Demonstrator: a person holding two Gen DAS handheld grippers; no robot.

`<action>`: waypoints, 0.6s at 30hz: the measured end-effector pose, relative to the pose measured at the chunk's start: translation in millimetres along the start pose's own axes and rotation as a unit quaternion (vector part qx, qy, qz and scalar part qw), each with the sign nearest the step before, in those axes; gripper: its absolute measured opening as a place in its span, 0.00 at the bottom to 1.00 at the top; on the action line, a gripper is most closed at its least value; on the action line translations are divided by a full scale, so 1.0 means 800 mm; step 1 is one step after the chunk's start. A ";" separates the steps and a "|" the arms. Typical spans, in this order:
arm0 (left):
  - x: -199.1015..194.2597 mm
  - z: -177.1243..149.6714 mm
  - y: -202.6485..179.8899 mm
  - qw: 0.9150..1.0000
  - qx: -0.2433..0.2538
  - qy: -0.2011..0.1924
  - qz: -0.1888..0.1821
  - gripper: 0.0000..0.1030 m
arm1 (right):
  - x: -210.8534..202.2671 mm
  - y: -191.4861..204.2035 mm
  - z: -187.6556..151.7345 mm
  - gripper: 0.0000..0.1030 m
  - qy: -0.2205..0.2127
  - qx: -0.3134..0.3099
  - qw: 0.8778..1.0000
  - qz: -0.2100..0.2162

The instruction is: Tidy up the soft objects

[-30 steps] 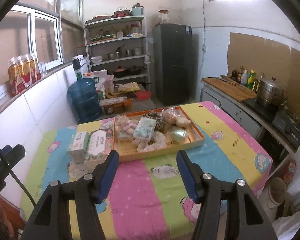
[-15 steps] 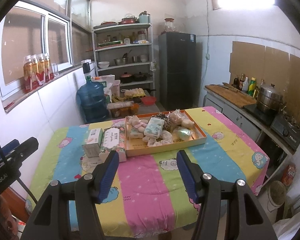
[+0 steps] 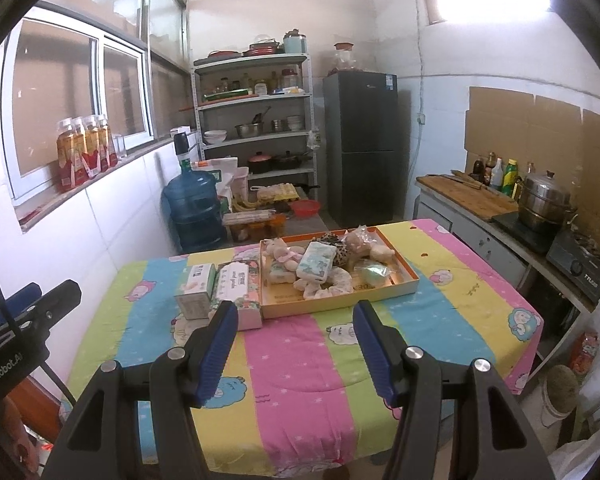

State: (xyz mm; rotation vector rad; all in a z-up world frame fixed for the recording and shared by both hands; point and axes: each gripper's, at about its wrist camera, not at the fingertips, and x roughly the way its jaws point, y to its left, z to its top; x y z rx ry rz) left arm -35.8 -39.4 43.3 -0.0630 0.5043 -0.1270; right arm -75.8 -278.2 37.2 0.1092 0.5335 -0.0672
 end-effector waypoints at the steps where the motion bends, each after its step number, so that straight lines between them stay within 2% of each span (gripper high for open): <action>1: 0.000 0.000 0.000 1.000 0.000 0.000 0.001 0.72 | 0.000 0.000 0.000 0.58 0.000 0.000 1.000 0.001; 18: 0.001 -0.001 0.000 1.000 0.001 0.002 0.000 0.72 | 0.001 0.000 -0.001 0.58 0.002 0.001 1.000 0.002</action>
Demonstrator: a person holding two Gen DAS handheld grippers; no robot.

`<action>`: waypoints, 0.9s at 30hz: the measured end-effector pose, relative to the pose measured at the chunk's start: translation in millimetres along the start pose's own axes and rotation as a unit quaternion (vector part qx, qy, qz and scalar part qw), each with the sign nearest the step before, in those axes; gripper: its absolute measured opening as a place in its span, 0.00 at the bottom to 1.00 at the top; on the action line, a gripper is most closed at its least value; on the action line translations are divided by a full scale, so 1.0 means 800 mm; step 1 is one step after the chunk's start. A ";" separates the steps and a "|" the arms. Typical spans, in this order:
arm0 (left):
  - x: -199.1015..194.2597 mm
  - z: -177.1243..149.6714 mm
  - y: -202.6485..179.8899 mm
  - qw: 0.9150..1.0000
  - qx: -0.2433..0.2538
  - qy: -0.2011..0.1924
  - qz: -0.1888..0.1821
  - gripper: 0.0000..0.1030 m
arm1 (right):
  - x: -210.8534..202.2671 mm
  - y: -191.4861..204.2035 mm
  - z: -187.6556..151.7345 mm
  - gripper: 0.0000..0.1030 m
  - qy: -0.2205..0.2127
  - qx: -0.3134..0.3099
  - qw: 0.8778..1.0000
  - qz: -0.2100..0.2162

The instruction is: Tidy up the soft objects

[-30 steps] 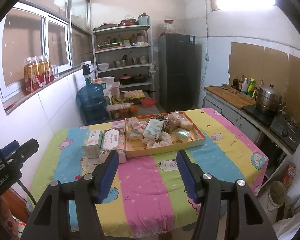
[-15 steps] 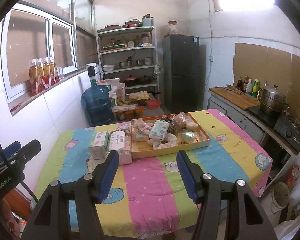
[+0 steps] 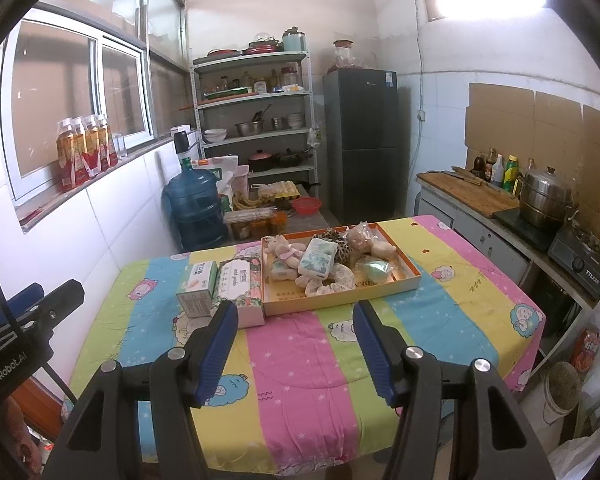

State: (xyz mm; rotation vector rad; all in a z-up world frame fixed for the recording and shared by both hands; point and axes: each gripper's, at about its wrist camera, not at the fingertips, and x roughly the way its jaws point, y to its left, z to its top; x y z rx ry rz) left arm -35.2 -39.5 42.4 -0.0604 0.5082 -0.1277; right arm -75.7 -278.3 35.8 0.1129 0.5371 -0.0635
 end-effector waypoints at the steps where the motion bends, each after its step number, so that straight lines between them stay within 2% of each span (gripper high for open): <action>1: 0.000 0.000 0.000 1.000 0.000 0.000 0.001 0.72 | 0.000 0.000 0.000 0.58 0.000 0.000 1.000 0.000; 27: 0.004 -0.005 0.001 1.000 -0.002 0.003 -0.005 0.72 | 0.000 0.001 -0.005 0.58 0.002 0.000 1.000 -0.003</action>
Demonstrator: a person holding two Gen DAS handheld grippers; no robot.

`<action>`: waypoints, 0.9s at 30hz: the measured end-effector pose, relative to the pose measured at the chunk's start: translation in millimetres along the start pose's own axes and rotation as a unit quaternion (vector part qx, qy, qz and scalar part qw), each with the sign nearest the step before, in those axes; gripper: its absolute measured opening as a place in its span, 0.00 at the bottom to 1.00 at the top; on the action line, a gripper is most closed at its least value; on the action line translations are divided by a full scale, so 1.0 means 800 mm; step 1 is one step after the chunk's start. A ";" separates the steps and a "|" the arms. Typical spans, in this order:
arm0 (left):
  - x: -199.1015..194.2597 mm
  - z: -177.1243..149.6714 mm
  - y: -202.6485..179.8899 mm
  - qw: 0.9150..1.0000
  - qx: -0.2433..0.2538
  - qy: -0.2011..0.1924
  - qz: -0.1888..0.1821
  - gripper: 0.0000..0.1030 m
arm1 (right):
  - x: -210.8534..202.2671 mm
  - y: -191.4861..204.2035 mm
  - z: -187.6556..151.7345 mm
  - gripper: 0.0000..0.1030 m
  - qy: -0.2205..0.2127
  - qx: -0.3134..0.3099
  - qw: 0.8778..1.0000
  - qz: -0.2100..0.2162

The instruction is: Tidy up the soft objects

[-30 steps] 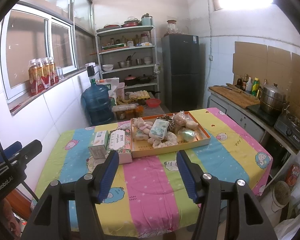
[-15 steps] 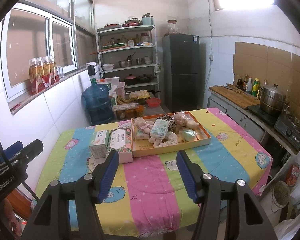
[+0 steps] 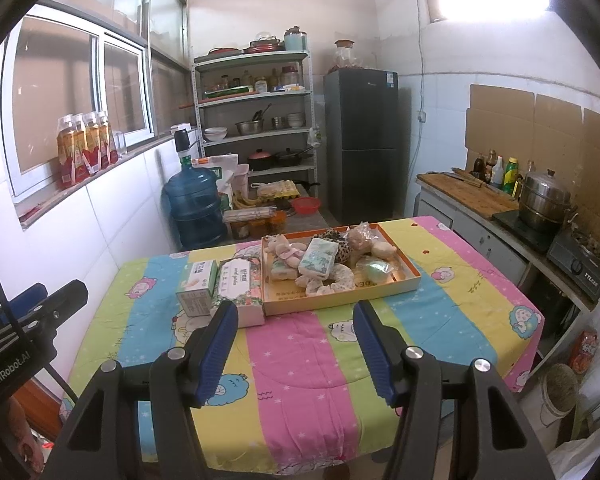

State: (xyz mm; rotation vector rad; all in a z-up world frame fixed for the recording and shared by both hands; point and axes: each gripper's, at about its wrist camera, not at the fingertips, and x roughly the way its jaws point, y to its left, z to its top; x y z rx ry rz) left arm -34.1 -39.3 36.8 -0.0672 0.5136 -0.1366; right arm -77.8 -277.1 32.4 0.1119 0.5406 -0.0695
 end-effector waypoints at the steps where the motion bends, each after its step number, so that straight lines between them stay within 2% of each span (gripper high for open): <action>1: 0.000 0.000 0.000 1.000 0.000 0.000 -0.001 0.72 | 0.000 0.000 0.000 0.58 0.000 0.000 1.000 0.000; 27: -0.001 -0.001 -0.003 1.000 0.000 0.001 -0.001 0.72 | 0.002 -0.004 0.000 0.58 0.001 0.004 1.000 -0.004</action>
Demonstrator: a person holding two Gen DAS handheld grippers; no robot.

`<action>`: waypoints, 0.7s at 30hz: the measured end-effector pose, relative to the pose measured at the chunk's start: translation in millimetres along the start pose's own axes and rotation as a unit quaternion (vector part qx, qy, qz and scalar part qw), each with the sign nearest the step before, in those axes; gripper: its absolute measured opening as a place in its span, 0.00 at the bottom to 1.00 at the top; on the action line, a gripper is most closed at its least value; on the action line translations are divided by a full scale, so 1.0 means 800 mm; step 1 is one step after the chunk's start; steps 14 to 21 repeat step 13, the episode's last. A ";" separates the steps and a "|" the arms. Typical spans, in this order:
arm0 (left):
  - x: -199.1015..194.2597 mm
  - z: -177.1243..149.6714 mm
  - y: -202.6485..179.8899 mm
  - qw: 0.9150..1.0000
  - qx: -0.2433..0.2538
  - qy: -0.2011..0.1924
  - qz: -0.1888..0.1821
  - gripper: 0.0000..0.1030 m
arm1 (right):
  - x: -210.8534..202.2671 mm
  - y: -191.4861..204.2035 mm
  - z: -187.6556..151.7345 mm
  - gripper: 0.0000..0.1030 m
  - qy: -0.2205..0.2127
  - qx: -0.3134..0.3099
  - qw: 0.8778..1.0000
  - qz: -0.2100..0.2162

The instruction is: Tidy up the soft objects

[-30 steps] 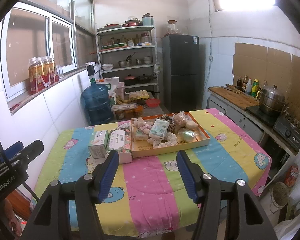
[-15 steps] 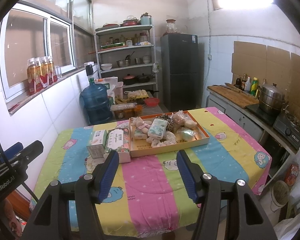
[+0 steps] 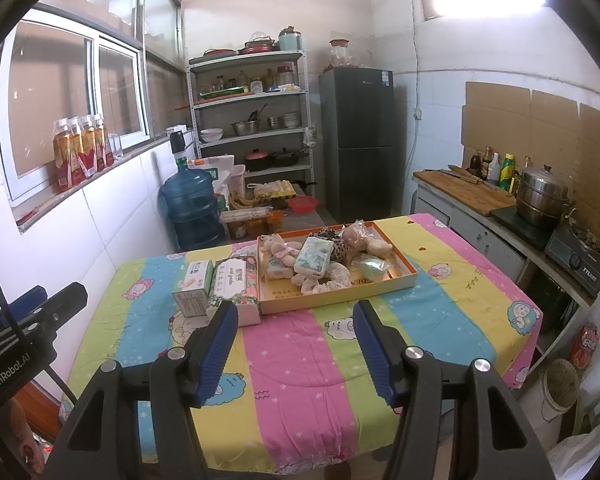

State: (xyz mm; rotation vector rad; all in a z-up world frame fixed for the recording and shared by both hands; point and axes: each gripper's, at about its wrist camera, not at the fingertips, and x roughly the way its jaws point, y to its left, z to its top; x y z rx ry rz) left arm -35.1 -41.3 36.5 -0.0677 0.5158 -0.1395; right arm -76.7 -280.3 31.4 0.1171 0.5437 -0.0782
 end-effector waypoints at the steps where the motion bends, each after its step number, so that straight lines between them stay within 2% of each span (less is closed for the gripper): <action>1: 0.000 0.000 0.000 1.000 0.000 0.000 0.000 0.72 | 0.000 0.000 0.000 0.58 0.000 0.000 1.000 0.000; 21: 0.000 -0.005 -0.010 1.000 0.002 0.000 0.000 0.72 | -0.003 -0.006 -0.003 0.58 0.001 0.005 1.000 -0.005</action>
